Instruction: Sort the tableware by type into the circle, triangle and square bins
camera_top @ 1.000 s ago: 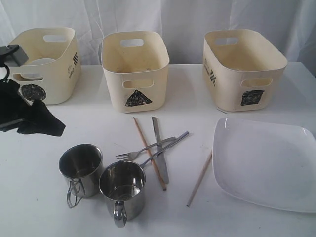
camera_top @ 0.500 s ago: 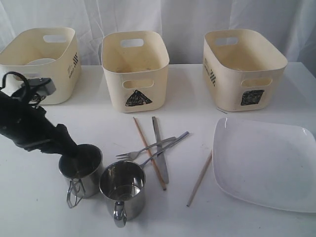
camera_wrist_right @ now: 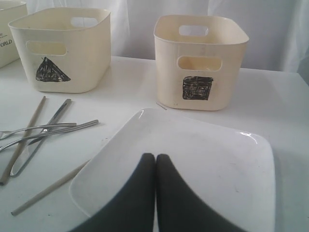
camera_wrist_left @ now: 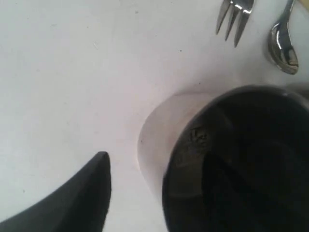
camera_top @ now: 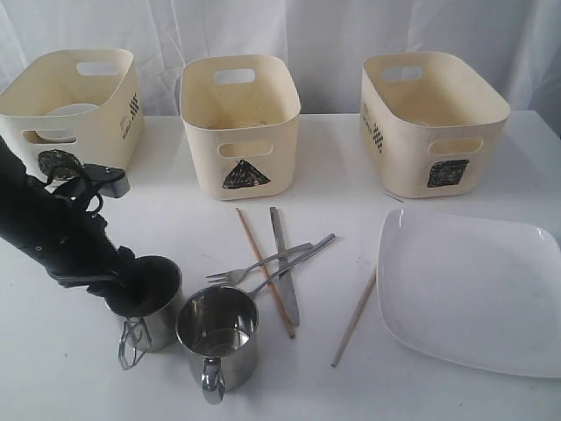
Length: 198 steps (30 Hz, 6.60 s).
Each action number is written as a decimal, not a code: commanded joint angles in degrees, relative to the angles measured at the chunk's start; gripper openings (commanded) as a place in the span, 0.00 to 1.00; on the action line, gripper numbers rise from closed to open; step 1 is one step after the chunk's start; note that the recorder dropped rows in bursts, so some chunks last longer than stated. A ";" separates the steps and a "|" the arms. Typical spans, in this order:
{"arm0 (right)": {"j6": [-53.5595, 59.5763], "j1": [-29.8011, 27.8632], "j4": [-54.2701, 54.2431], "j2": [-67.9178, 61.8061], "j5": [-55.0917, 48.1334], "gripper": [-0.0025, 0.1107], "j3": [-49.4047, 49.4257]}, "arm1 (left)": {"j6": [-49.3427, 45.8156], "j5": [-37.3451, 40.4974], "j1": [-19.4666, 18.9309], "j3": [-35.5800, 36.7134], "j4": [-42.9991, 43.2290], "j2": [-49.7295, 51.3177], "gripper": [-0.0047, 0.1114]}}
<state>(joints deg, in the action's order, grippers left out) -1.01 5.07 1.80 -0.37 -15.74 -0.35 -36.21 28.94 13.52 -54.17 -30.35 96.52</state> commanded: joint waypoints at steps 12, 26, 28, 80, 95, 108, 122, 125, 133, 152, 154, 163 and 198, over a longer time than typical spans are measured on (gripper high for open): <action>-0.27 0.11 -0.07 0.37 0.83 0.02 0.35 | 20.67 2.41 0.27 -22.51 35.70 -9.74 0.04; -0.27 0.11 -0.07 0.37 0.83 0.02 0.35 | 36.21 -21.97 -14.09 -53.55 43.89 24.16 0.23; -0.27 0.11 -0.07 0.37 0.83 0.02 0.35 | 36.53 -23.26 -14.09 -53.55 43.89 25.59 0.28; -0.27 0.11 -0.07 0.37 0.83 0.02 0.35 | 32.75 3.27 21.55 -6.47 17.28 -6.47 0.63; -0.27 0.11 -0.07 0.37 0.83 0.02 0.35 | 30.73 11.26 22.78 -6.47 15.14 -5.91 0.63; -0.27 0.11 -0.07 0.37 0.83 0.02 0.35 | 25.74 4.05 24.32 -6.81 17.86 0.69 0.04; -0.27 0.11 -0.07 0.37 0.83 0.02 0.35 | 47.93 -4.47 8.55 -25.36 52.93 -12.29 0.04; -0.27 0.11 -0.07 0.37 0.83 0.02 0.35 | 48.04 -13.36 1.89 -30.95 49.81 -8.18 0.04; -0.27 0.11 -0.07 0.37 0.83 0.02 0.35 | 48.04 -19.88 -7.60 -48.80 46.25 11.07 0.04; -0.27 0.11 -0.07 0.37 0.83 0.02 0.35 | 49.75 -22.40 -10.40 -62.54 44.07 29.27 0.46; -0.27 0.11 -0.07 0.37 0.83 0.02 0.35 | 49.75 -21.33 -10.54 -59.91 44.07 26.36 0.46; -0.27 0.11 -0.07 0.37 0.83 0.02 0.35 | 49.75 -25.01 -10.75 -41.89 44.07 11.03 0.46; -0.27 0.11 -0.07 0.37 0.83 0.02 0.35 | 63.18 -1.23 -10.75 17.04 41.16 -72.19 0.04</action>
<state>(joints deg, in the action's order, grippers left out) -1.23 5.07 1.80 -0.37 -15.74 -0.35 25.70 20.69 2.79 -37.35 12.39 26.74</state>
